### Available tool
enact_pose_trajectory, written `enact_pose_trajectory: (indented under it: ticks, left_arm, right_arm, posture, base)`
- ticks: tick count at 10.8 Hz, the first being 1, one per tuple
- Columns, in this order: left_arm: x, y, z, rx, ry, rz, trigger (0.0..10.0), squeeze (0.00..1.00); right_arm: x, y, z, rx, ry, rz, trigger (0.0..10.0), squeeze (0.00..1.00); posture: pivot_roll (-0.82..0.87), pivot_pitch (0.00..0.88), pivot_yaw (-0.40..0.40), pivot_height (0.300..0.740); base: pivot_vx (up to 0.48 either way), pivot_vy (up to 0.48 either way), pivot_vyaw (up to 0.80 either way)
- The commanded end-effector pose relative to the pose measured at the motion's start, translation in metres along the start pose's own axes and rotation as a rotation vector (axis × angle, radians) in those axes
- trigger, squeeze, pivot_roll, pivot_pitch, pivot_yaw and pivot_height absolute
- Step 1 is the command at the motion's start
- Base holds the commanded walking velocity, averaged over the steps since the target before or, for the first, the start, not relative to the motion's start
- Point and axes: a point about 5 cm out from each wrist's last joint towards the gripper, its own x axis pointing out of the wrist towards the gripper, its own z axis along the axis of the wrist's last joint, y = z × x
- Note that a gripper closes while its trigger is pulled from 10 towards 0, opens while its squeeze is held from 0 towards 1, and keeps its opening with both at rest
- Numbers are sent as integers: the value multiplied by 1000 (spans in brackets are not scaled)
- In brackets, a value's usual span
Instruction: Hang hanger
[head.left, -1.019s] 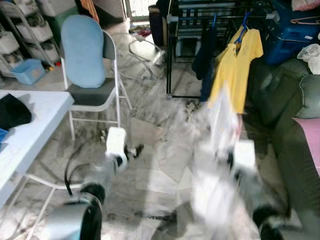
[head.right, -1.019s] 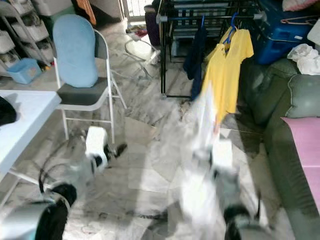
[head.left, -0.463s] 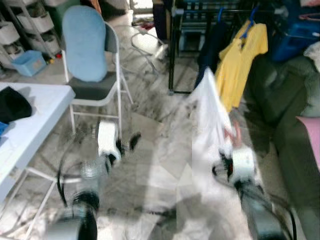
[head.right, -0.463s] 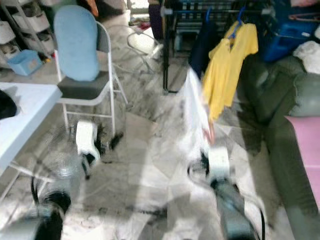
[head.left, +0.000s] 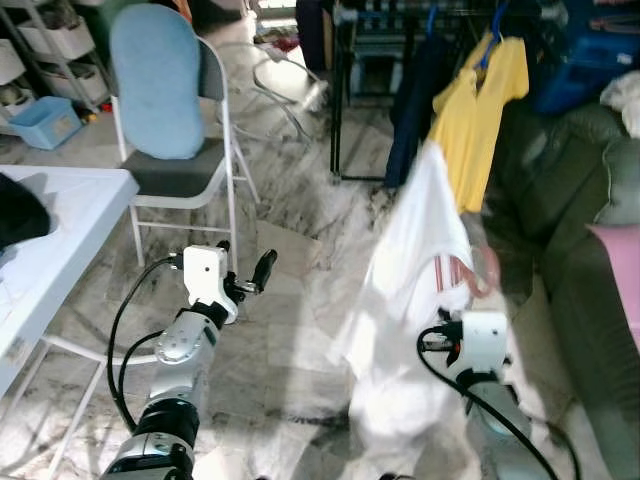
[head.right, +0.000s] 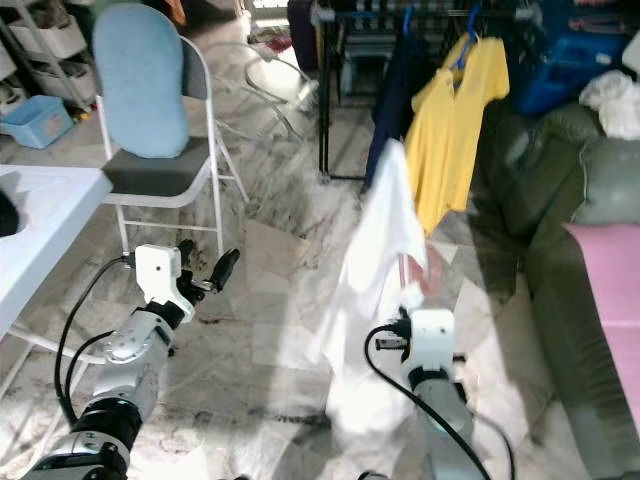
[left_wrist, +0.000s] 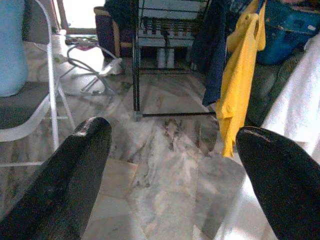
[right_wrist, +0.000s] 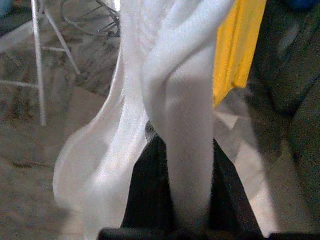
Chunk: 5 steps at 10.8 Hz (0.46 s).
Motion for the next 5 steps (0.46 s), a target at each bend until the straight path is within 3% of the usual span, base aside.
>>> enact_pose_trajectory:
  ticks: [1, 3, 5]
  left_arm:
    - [6, 1, 10, 21, -23, -9, 10000, 0]
    - [12, -2, 18, 26, -48, -2, 10000, 0]
    - [9, -13, 14, 8, -53, -22, 10000, 0]
  right_arm:
    - [1, 1, 13, 1, -49, 4, 10000, 0]
    - [3, -6, 18, 15, -40, -30, 10000, 0]
    - [1, 4, 20, 31, -26, -13, 10000, 0]
  posture:
    - [-173, 147, 89, 740]
    - [-177, 157, 100, 740]
    - [-180, 158, 101, 740]
  base:
    - [0, 0, 0]
    - [133, 0, 0]
    - [356, 0, 0]
